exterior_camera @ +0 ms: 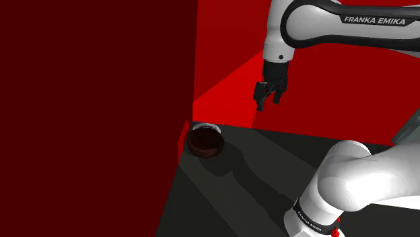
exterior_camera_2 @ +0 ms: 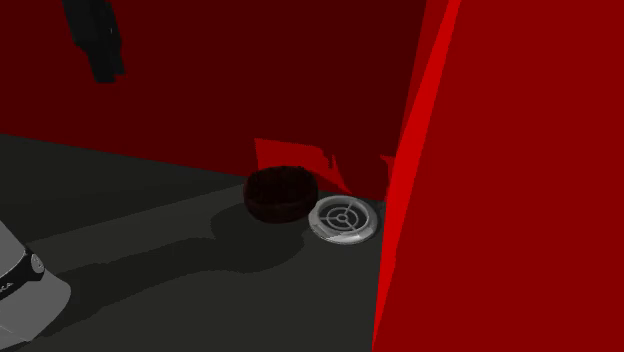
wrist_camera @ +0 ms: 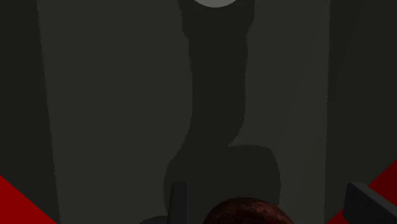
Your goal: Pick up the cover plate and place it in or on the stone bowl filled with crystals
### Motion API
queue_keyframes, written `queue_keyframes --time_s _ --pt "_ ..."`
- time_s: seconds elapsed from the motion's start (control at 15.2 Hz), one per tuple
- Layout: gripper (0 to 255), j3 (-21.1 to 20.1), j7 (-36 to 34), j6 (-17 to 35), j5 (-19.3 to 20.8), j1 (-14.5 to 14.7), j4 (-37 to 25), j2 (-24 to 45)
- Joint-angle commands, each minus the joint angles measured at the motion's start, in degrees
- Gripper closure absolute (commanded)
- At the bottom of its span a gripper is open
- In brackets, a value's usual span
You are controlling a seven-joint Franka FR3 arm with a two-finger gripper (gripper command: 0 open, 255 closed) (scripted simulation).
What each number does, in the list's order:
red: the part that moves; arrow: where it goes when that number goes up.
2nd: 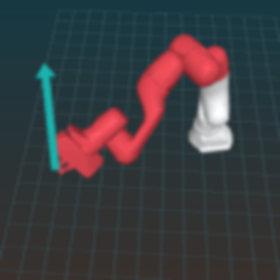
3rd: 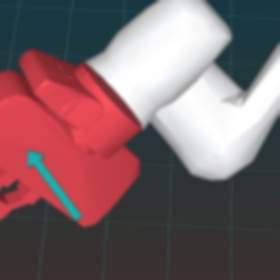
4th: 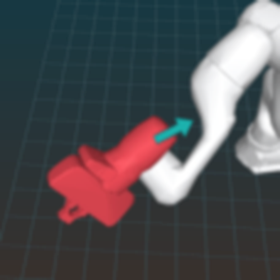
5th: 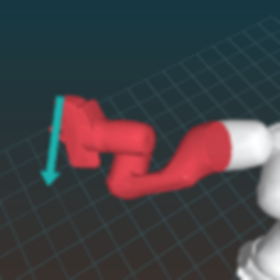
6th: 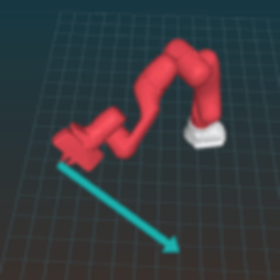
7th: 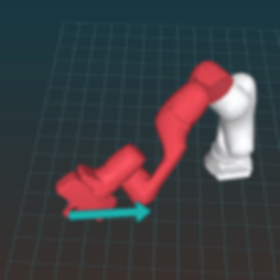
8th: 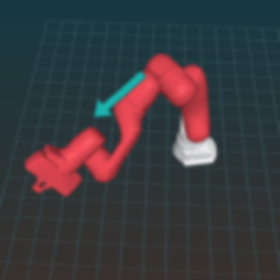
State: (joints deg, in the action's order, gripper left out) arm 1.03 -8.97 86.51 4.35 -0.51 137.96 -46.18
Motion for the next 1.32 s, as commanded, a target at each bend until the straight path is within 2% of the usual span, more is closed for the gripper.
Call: queue_keyframes --time_s 0.0,0.59,1.25 --pt "0 0.0 0.0 0.0 0.0 0.0 0.0 0.0" --pt "0 0.5 -0.2 18.3 1.6 -0.1 2.3 14.9" --pt "0 0.9 -0.9 35.1 3.5 -0.4 -3.3 36.0"
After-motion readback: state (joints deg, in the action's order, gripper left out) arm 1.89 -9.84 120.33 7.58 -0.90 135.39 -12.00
